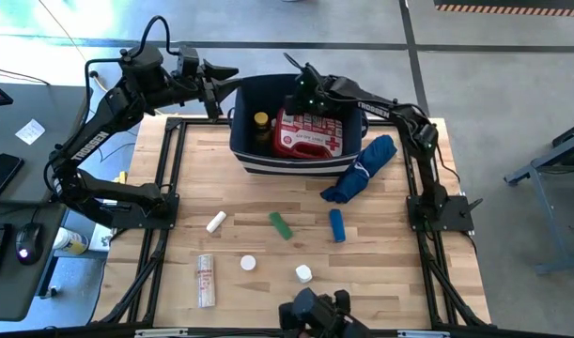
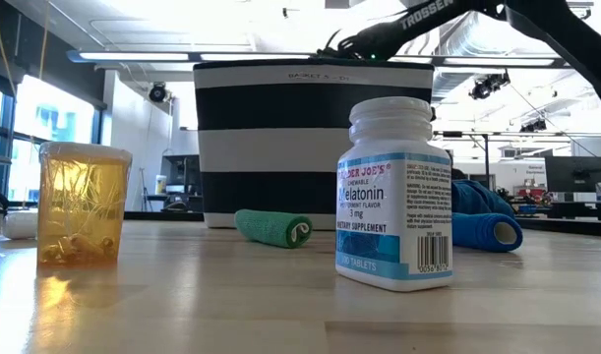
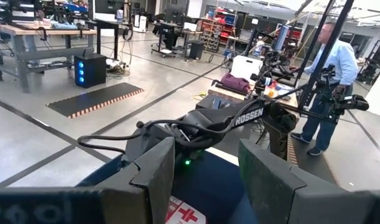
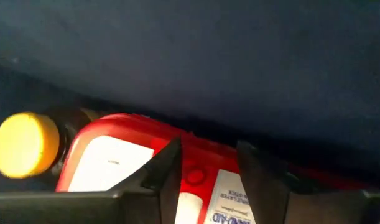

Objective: Pick & place medical supplies in basket/bin
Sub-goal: Put the red first aid kit into the blue bin

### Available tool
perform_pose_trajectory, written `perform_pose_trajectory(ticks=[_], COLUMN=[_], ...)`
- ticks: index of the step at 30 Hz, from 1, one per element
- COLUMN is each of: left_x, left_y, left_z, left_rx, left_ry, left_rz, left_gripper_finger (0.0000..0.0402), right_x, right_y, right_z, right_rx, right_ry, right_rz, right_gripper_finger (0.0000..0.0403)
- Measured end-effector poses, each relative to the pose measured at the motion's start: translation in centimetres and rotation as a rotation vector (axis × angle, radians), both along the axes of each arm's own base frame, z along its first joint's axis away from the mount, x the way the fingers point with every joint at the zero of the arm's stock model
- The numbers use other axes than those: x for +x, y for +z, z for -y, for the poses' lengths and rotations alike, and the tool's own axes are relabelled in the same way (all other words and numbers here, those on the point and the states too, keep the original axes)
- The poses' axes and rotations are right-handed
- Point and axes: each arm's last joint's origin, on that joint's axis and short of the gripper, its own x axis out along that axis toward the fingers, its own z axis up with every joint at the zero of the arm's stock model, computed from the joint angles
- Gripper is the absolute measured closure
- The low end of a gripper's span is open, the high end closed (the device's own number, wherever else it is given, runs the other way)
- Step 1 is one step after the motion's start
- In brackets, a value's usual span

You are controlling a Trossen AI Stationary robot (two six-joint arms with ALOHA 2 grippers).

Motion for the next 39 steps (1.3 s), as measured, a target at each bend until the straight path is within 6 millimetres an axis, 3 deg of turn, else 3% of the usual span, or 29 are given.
perform_pose_trajectory(ticks=[14, 24, 28, 34, 39], left_x=[0.0, 0.0, 0.0, 0.0, 0.0], left_y=[0.0, 0.0, 0.0, 0.0, -0.1], left_z=[0.0, 0.0, 0.1, 0.1, 0.1], left_rx=[0.004, 0.023, 0.022, 0.022, 0.028], left_ry=[-0.005, -0.012, -0.023, -0.023, -0.021], left_rz=[-0.002, -0.009, -0.009, -0.009, -0.022], left_gripper_finger=[0.0193, 0.0193, 0.0193, 0.0193, 0.0193], right_x=[0.0, -0.4, -0.2, 0.4, 1.6], right_y=[-1.2, -1.2, -0.2, 3.1, 2.9], right_z=[-0.8, -1.1, -1.2, -2.5, -4.4], right_rx=[0.221, 0.211, 0.152, 0.024, 0.033], right_ry=[0.094, 0.119, 0.201, 0.362, 0.458], right_rz=[0.041, -0.02, 0.009, 0.133, 0.124], right_gripper_finger=[0.0258, 0.0258, 0.0258, 0.0258, 0.0258])
